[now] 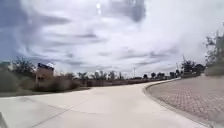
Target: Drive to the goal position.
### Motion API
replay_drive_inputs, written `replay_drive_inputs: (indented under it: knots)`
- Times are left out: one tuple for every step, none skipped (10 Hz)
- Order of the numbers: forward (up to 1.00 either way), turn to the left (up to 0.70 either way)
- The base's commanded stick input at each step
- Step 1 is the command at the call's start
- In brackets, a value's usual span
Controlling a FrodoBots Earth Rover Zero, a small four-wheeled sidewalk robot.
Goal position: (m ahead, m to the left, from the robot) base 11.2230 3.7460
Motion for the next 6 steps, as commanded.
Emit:
replay_drive_inputs:
  knots:
    - [0.85, 0.0]
    - [0.85, 0.0]
    - [0.85, 0.0]
    - [0.85, 0.0]
    - [0.85, 0.0]
    - [0.85, 0.0]
